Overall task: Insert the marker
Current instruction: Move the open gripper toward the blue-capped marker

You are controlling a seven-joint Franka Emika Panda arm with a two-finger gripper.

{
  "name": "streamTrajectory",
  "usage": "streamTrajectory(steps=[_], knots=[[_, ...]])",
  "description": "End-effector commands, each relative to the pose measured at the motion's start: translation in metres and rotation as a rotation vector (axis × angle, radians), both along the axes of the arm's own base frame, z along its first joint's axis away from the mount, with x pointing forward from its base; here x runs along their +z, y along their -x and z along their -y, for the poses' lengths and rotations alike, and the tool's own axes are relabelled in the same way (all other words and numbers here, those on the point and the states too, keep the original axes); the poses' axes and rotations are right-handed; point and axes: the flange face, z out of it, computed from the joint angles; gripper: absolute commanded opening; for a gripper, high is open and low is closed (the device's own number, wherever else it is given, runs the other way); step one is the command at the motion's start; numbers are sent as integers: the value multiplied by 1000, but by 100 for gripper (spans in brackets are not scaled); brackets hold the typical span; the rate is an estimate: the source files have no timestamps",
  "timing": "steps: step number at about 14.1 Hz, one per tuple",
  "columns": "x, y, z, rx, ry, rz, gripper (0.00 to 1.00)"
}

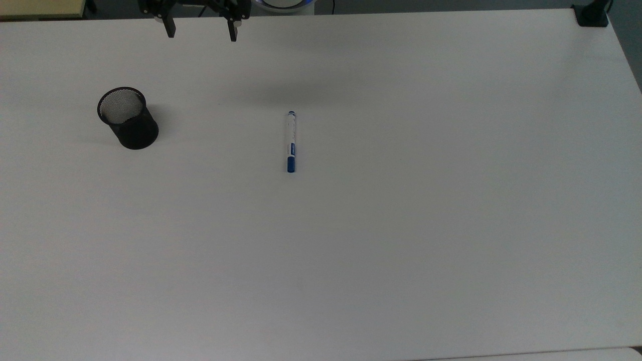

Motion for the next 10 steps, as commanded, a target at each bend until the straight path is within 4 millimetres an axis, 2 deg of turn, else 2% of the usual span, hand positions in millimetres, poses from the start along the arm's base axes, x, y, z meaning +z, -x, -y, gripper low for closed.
streamTrajectory(steps=[1, 5, 8, 9, 10], knots=[[4, -1, 1, 20, 12, 6, 100], [-3, 0, 2, 82, 15, -16, 100], [-28, 4, 7, 275, 23, -71, 100], [-34, 2, 6, 291, 23, -74, 100], [-55, -8, 3, 299, 21, -99, 100]])
